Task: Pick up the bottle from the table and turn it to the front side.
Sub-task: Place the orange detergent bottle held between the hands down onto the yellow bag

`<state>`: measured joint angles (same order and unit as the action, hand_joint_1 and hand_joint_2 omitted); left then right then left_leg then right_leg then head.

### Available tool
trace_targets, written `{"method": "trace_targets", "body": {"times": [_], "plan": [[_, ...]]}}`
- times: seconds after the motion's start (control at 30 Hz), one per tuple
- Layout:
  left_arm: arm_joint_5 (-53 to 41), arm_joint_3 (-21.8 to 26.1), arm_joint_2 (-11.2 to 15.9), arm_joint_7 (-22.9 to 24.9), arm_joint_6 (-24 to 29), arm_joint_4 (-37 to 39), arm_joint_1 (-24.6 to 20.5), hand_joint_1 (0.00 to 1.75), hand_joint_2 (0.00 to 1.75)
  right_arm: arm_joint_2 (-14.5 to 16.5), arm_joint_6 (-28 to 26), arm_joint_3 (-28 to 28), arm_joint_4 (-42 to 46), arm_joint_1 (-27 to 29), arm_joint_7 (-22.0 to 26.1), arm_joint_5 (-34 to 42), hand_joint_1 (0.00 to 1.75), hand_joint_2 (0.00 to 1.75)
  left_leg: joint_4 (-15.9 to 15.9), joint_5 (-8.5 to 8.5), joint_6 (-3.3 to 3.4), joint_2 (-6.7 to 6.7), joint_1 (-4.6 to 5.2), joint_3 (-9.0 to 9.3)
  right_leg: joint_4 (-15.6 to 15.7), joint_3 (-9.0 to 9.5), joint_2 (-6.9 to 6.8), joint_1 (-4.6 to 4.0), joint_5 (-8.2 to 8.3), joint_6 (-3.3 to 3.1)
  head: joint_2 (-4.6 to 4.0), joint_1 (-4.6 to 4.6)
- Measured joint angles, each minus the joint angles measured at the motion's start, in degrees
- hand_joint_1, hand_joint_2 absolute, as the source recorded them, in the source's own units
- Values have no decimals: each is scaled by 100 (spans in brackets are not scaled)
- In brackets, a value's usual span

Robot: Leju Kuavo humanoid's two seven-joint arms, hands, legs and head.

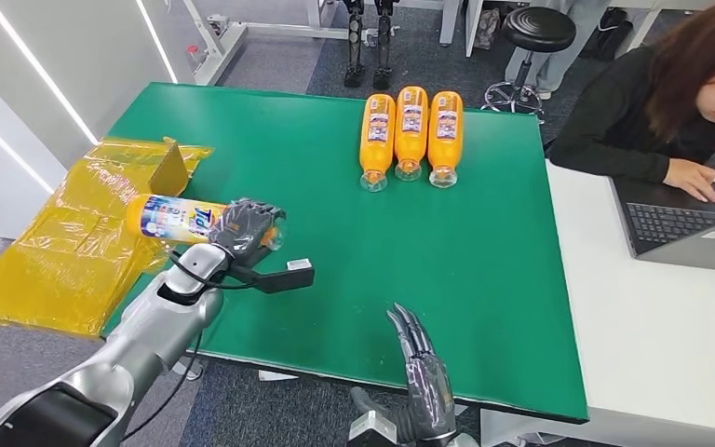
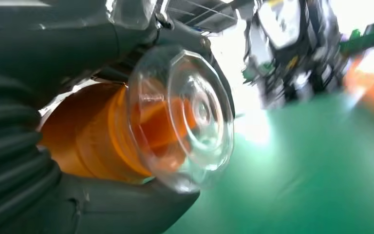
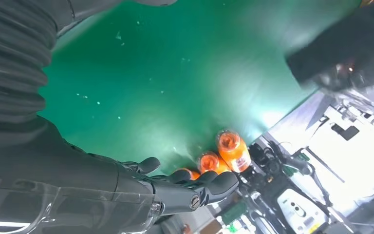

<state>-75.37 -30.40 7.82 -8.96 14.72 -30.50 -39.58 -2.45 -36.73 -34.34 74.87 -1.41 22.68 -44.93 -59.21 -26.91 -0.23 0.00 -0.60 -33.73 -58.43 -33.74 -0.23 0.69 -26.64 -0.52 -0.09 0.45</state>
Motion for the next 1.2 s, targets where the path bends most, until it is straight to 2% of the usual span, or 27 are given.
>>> {"method": "trace_targets", "body": {"times": [0.2,0.43,0.47,0.57,0.6,1.03,1.2], "plan": [[-244,-314,289,423,-586,720,-204,175,175,-14,17,0,-110,-51,170,396,0,175,0,0,-1,3,0,-2,0,-5,5,0,0,0,0,0],[-66,-338,384,1053,-1137,1169,-285,175,175,-87,141,-42,-161,-166,176,663,0,175,0,0,0,-2,1,0,0,2,-2,0,0,0,0,1],[-34,-336,387,1095,-1133,1202,-296,165,175,-96,134,-45,-164,-170,158,666,0,175,0,0,0,-1,1,1,0,2,-1,1,0,0,0,1],[4,-319,396,1147,-1067,1271,-322,34,175,-131,110,-48,-167,-156,108,663,0,175,0,0,-1,1,1,3,0,2,1,1,2,-3,0,1],[-5,-308,400,1151,-1048,1289,-330,0,175,-140,102,-48,-167,-147,94,660,0,175,0,1,-2,2,0,4,0,2,1,1,3,-4,0,1],[-216,-278,422,1231,-875,1371,-413,0,175,-198,81,-48,-259,-118,65,702,0,175,1,4,-7,2,-1,7,-1,2,2,0,5,-7,0,1],[-359,-278,342,1226,-747,1372,-430,0,175,-199,27,-48,-308,-126,72,773,0,175,0,4,-7,2,-1,8,-1,2,2,0,5,-7,0,0]]}}
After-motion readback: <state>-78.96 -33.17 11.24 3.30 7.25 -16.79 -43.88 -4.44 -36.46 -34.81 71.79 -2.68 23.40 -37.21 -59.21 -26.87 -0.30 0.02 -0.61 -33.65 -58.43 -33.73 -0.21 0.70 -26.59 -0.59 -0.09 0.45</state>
